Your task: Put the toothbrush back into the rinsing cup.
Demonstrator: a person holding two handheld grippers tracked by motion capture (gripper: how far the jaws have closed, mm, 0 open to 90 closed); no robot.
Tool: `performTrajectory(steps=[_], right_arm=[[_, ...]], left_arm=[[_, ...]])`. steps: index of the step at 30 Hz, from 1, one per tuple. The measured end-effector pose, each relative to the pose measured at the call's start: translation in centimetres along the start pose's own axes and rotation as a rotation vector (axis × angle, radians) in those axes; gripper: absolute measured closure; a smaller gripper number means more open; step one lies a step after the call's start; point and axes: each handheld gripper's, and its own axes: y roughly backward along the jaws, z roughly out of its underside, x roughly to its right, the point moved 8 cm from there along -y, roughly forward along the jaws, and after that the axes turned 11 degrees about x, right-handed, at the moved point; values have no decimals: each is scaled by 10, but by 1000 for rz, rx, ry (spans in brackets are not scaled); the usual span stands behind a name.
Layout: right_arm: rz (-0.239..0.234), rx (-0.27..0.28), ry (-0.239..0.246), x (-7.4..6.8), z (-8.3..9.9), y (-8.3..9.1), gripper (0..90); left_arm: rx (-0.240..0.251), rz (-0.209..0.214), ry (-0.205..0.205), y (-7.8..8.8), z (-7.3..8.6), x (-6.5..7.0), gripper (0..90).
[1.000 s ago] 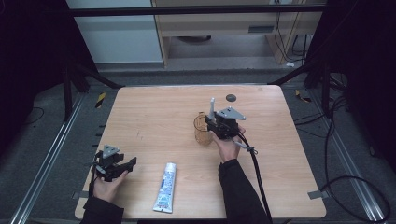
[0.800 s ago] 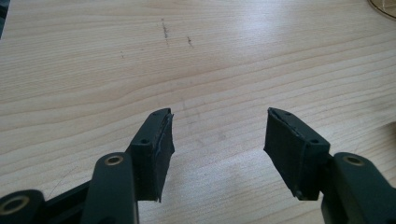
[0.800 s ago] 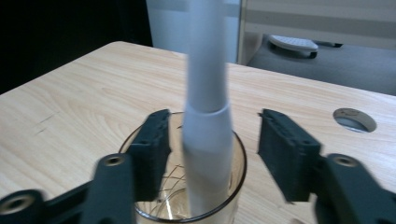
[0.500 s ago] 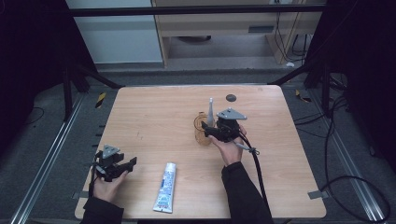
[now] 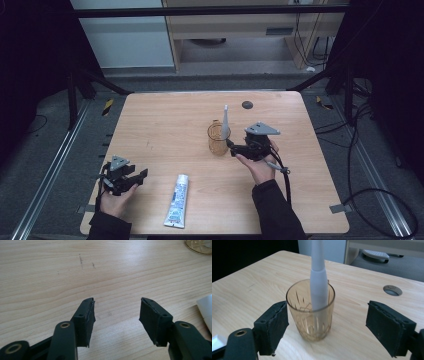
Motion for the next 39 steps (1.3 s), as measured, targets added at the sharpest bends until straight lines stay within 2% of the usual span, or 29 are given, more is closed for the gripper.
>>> performTrajectory(steps=[7,12,15,20,23,30,34,39], right_arm=[[7,-32,13,19,13,33,182],[29,-61,-2,37,29,53,201],[37,-77,-7,46,38,60,214],[57,-111,2,57,52,69,231],[62,-125,-4,60,58,72,241],[65,-163,16,62,74,79,260],[73,-172,9,65,78,83,260],[84,-170,4,69,81,90,262]], left_arm=[[3,31,-1,3,-2,9,538],[-16,58,-38,5,0,19,634],[-36,85,-65,5,2,29,667],[-56,130,-76,8,5,43,729],[-67,155,-86,9,8,52,769],[-118,214,-123,15,20,70,859],[-159,245,-162,19,30,81,886],[-196,281,-181,24,38,90,893]])
